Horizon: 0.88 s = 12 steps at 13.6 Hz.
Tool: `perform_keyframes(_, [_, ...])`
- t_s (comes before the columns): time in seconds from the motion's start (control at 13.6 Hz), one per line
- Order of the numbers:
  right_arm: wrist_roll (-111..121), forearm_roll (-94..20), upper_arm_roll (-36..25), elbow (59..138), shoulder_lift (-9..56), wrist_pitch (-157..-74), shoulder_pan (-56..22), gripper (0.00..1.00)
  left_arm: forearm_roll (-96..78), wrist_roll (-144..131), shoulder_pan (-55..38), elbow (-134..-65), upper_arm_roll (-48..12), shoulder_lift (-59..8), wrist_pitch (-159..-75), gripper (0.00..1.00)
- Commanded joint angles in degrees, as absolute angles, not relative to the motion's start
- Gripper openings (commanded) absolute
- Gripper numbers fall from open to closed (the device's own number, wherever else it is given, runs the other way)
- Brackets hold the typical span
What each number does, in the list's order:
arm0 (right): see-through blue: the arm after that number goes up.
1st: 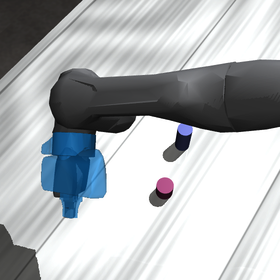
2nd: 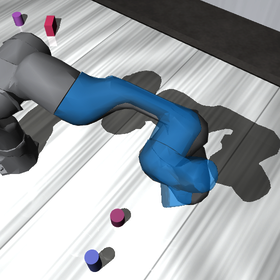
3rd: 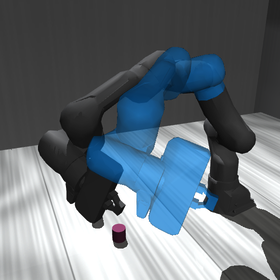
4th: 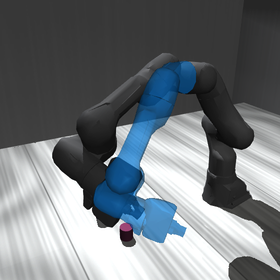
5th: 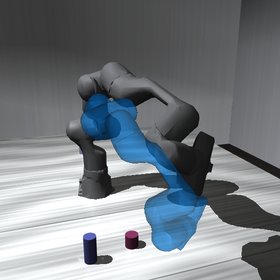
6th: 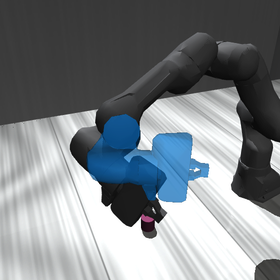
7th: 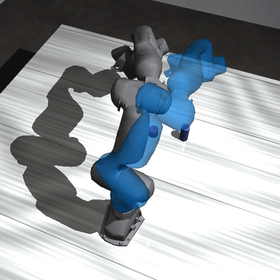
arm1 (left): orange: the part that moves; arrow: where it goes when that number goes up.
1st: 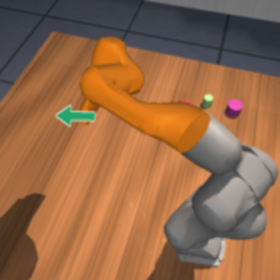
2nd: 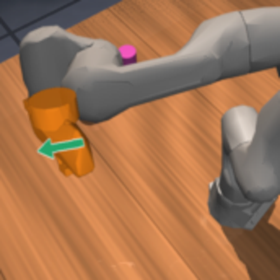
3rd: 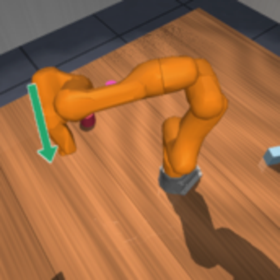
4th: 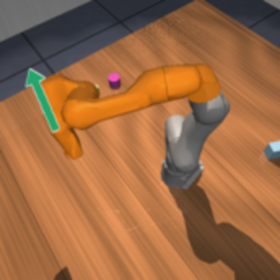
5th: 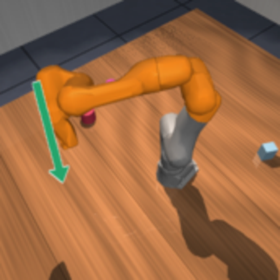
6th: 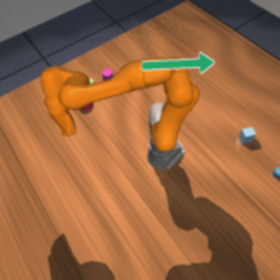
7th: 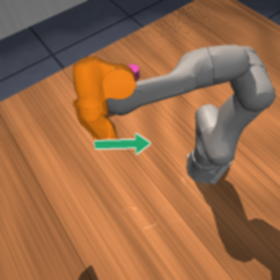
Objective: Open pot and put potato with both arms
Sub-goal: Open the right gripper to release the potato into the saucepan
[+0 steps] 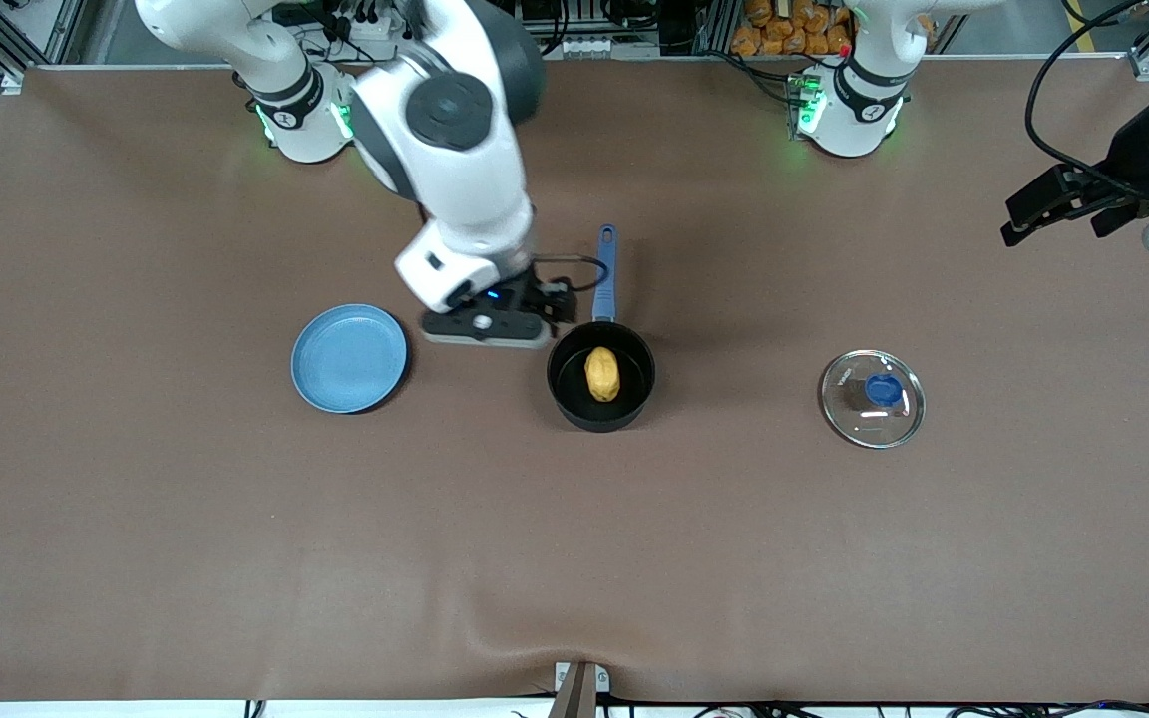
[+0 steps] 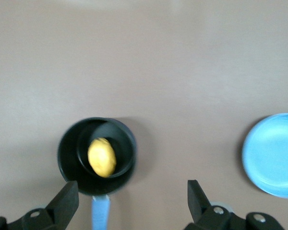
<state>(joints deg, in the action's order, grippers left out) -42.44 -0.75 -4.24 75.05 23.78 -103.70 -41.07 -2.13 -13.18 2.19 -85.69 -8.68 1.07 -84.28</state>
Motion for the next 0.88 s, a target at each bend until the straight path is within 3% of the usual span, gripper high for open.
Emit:
perform_keyframes(0.0, [-35.4, -1.2, -1.4, 80.1, 14.9, -97.9, -34.7, 1.00, -3.0, -12.2, 5.0, -85.8, -11.4, 1.6, -83.8, 1.00])
perform_keyframes(0.29, [-20.0, -1.1, -0.2, 82.3, 5.7, -87.4, -24.2, 1.00, -2.9, -12.1, 4.7, -86.3, -11.1, 2.0, -83.5, 1.00])
perform_keyframes(0.66, [-5.9, -0.6, -0.5, 88.2, -3.9, -84.3, -11.7, 1.00, -2.9, -12.3, 3.9, -88.3, -10.9, 3.8, -83.5, 1.00])
perform_keyframes(0.81, [-3.2, -0.3, -2.4, 88.6, -5.4, -82.6, -9.4, 1.00, -2.9, -12.2, 0.5, -88.9, -7.7, 4.0, -83.4, 1.00])
